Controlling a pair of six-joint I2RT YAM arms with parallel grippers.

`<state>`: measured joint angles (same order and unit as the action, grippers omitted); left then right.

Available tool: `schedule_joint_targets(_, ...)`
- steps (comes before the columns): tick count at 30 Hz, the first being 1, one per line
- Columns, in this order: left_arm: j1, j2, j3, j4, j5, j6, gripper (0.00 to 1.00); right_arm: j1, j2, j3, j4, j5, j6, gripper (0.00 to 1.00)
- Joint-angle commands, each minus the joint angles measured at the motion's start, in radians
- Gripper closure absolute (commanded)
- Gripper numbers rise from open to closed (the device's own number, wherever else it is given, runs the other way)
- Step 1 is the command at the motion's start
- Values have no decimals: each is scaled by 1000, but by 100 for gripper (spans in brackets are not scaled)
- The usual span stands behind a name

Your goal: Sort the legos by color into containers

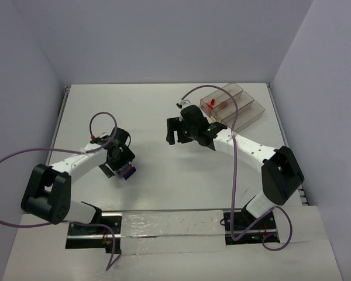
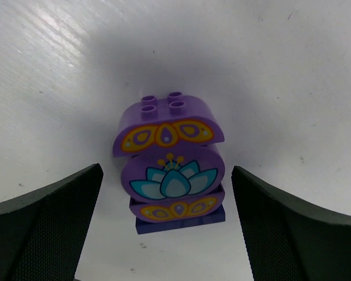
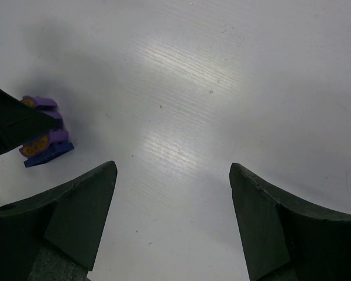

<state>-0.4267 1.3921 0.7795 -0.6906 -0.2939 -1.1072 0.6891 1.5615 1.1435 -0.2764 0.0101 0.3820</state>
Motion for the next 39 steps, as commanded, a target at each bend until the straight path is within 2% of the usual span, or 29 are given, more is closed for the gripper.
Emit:
schedule_joint_targets(1, -6, 40, 20, 88, 15, -8, 3, -3, -27, -2, 31, -4, 5, 15)
schedule_joint_targets(6, -6, 82, 36, 108, 3, 12, 13, -3, -15, 2, 23, -5, 3, 15)
schedule_joint_targets(9, -6, 79, 33, 115, 7, 21, 31, -3, -16, 4, 20, -4, 8, 15)
schedule_joint_targets(11, -6, 67, 34, 115, 5, 36, 50, -3, -21, 6, 20, -6, 12, 15)
schedule_joint_targets(15, -6, 36, 60, 95, 0, 73, 81, -17, -37, 18, 14, -41, 25, 15)
schedule_joint_targets(18, -6, 13, 143, 52, 15, 104, 92, -50, -66, 16, 23, -81, 46, 15)
schedule_joint_targets(22, -6, -3, 262, 7, 41, 112, 96, -98, -107, 9, 43, -164, 67, 15)
schedule_joint_targets(26, -6, 24, 394, -39, 77, 64, 98, -45, -162, 20, 57, -134, 34, 14)
schedule_joint_targets(28, -6, 33, 444, -22, 135, 45, 100, -27, -175, 1, 119, -152, 91, 14)
schedule_joint_targets(34, -6, 25, 486, 26, 222, 8, 100, -9, -189, -95, 359, -206, 216, 15)
schedule_joint_targets(39, -6, 28, 491, 43, 269, 4, 100, 32, -111, -65, 466, -279, 237, 16)
